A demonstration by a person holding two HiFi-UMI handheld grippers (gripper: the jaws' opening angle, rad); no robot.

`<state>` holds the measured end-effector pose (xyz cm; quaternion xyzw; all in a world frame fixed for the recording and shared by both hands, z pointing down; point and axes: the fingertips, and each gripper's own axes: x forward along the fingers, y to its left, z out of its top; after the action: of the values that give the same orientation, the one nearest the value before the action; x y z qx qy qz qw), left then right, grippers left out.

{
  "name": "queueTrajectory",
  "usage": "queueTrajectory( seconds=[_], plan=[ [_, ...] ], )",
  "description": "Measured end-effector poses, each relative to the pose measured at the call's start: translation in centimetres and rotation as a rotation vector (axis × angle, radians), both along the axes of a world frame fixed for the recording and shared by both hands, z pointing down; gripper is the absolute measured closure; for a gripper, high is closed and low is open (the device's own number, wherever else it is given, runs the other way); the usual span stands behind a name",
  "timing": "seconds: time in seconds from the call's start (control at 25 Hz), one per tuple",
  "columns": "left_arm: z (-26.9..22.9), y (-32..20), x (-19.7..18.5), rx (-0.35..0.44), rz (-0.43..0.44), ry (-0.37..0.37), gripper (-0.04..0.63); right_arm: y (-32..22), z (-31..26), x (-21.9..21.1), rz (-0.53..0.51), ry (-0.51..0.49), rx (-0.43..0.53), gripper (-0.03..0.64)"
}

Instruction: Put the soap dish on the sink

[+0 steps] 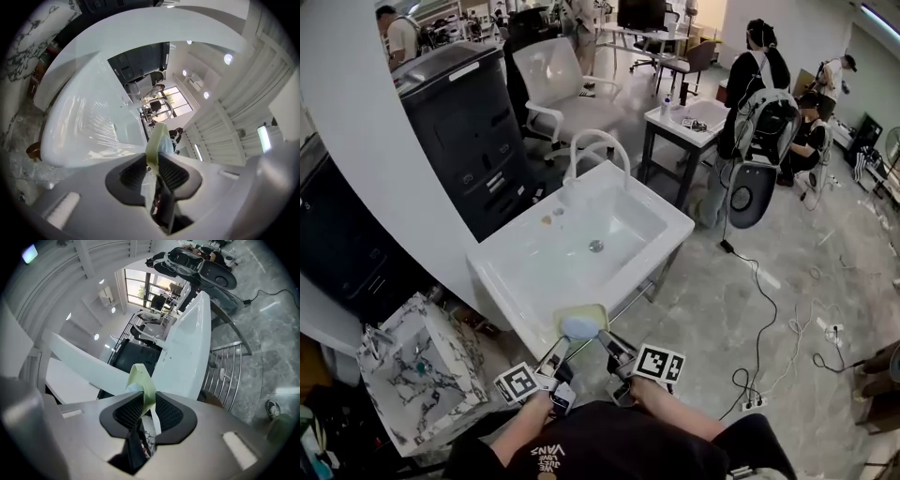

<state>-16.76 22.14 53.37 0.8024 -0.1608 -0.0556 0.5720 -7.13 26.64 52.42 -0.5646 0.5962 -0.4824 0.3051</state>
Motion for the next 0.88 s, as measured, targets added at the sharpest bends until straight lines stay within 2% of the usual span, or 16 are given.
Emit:
queueTrajectory(
  seconds=[0.48,0.64,0.88],
  plan=[
    [0.9,-2.3,8.2,0.005,-0.065,-0.007,0.48,-2.9,0.8,8.6,-0.077,0.011,0.013,0.54],
    [0.4,-3.1,10.8,0.029,-0.081,0.015,0.48,-3.8,0.5,11.1,-0.104,0.012,0.022,0.54],
    [0.6,-4.0,12.8,0.028,-0.134,0.021,0.48,-5.3,0.8,13.2,-0.148,0.009,0.019,0.54]
  ],
)
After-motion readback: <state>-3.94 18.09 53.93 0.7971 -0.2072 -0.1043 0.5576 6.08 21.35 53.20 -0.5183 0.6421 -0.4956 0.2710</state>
